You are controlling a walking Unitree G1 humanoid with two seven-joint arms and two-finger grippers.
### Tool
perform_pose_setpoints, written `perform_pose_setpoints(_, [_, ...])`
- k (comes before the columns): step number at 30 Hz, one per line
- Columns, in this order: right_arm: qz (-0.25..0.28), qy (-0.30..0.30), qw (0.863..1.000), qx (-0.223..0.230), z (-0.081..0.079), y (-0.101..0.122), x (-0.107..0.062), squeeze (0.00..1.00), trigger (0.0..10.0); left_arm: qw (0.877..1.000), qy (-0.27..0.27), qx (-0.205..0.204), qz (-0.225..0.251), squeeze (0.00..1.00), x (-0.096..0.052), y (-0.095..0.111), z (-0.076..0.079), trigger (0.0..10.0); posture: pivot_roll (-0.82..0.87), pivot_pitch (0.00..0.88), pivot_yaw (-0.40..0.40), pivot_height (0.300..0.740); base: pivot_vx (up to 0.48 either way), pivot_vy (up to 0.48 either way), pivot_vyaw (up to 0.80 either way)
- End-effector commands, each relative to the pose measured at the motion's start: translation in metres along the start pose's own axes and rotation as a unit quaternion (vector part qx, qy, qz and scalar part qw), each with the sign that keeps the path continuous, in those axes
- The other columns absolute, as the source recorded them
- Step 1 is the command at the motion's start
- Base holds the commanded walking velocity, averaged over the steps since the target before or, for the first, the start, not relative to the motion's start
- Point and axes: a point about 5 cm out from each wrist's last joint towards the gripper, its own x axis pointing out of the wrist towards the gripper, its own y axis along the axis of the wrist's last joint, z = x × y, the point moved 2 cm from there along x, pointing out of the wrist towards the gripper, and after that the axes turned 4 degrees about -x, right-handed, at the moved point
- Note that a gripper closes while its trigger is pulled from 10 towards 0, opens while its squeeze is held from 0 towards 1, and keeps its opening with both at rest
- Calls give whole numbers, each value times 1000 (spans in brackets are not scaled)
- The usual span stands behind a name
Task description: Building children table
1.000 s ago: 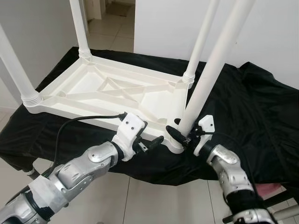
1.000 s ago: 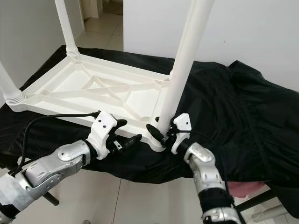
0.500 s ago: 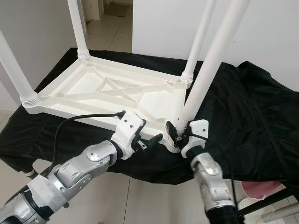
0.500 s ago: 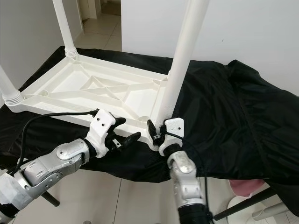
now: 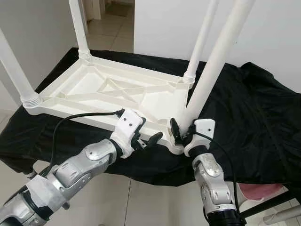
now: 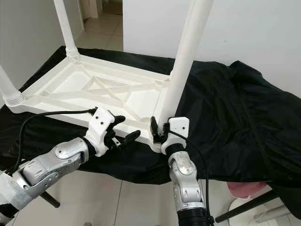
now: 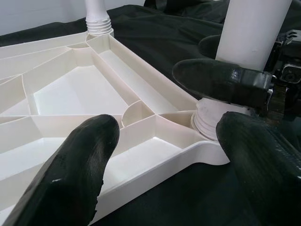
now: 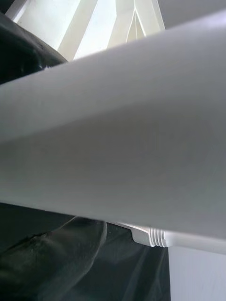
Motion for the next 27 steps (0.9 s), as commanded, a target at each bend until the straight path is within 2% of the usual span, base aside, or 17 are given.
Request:
perform_pose_setpoints(1, [5,3,1000,4,3,2,-3,1000,10000,977,-211,7,-20,0,-8,-4,27,10000,-5,0,-73,740,0,0,0])
perform_pose_setpoints(4, [12,18,1000,3,5,5,-6,1000,10000,977,-211,7,-20,0,-7,-5,29,10000,-6,0,-74,740,0,0,0])
perform_pose_setpoints(7, [10,72,997,8,9,3,-11,1000,10000,977,-213,5,-22,0,-8,-7,30,10000,-9,0,-76,740,0,0,0])
perform_pose_setpoints(12, [6,112,994,8,14,1,-12,1000,10000,976,-215,3,-24,0,-7,-9,32,10000,-11,0,-76,740,0,0,0])
perform_pose_setpoints(13, [2,129,992,4,15,0,-11,937,10000,976,-217,3,-24,0,-7,-9,33,10000,-12,0,-75,740,0,0,0])
perform_pose_setpoints(14, [2,129,992,4,15,0,-11,937,10000,976,-217,3,-24,0,-7,-9,33,10000,-12,0,-75,740,0,0,0])
perform_pose_setpoints(15, [-2,157,988,1,17,-3,-10,0,10000,976,-218,4,-26,0,-7,-10,33,10000,-11,0,-76,740,0,0,0])
perform_pose_setpoints(16, [-9,180,984,-5,20,-5,-8,0,10000,975,-220,6,-28,0,-7,-11,34,10000,-6,0,-78,740,0,0,0])
perform_pose_setpoints(24, [-23,233,972,-27,26,-10,1,0,10000,975,-219,9,-31,0,-8,-13,35,10000,11,0,-91,740,0,0,0])
perform_pose_setpoints(25, [-29,255,966,-33,27,-12,7,0,4549,976,-216,9,-30,0,-8,-13,36,10000,17,0,-95,740,0,0,0])
perform_pose_setpoints(27, [-31,262,964,-34,27,-12,9,0,4549,976,-215,9,-30,0,-8,-13,36,10000,17,0,-95,740,0,0,0])
